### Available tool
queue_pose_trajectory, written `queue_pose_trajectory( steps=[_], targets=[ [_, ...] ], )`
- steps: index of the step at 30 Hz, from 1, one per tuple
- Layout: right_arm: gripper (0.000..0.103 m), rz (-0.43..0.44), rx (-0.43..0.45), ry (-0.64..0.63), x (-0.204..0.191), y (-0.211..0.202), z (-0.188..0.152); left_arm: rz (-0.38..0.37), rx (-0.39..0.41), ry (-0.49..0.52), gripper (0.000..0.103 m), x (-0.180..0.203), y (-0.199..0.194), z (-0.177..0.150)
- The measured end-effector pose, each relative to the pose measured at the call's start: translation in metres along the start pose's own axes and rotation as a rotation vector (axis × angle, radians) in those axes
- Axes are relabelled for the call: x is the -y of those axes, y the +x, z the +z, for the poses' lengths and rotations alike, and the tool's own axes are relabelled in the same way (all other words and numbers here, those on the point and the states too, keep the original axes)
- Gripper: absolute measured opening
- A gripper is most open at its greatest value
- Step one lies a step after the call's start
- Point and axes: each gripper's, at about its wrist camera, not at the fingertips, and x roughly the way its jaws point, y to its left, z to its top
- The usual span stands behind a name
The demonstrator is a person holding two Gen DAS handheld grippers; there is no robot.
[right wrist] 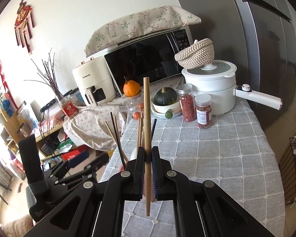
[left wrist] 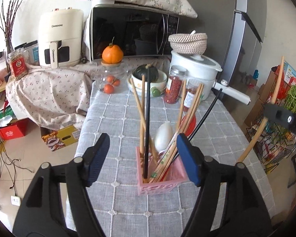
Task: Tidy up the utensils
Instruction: 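Lower the wooden chopstick into the pink basket and open the right tool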
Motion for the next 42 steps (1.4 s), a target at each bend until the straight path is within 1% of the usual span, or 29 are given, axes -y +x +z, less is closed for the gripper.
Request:
queue_pose_trajectory(
  steps=[4,7,10,13,17,28,33,37,42],
  targets=[
    [0.007,0.017,0.067,0.008,-0.005,-0.002,0.008,0.039,-0.102,-0.009,0.076,-0.014,0.005,-0.014],
    [0.007,0.023,0.109,0.026,-0.006,0.000,0.011,0.071,-0.143,0.002,0.082,-0.018,0.006,-0.025],
    [0.007,0.030,0.140,0.055,-0.006,0.004,0.013,0.076,-0.187,0.016,0.082,-0.018,0.010,-0.032],
    [0.007,0.034,0.172,0.066,-0.008,0.007,0.013,0.067,-0.217,0.010,0.082,-0.018,0.012,-0.035],
    [0.007,0.030,0.199,0.067,-0.012,0.015,0.011,0.058,-0.222,0.011,0.083,-0.017,0.009,-0.035],
    [0.007,0.031,0.181,0.066,-0.022,0.040,0.000,0.067,-0.248,-0.024,0.084,-0.030,0.011,-0.038],
    [0.007,0.030,0.152,0.043,-0.028,0.059,-0.008,0.065,-0.253,-0.033,0.084,-0.032,0.011,-0.038],
    [0.007,0.035,0.106,0.047,-0.029,0.074,-0.015,0.062,-0.255,-0.033,0.084,-0.031,0.012,-0.038],
    [0.007,0.009,0.063,0.028,-0.028,0.088,-0.021,0.059,-0.258,-0.028,0.084,-0.028,0.014,-0.038]
  ],
)
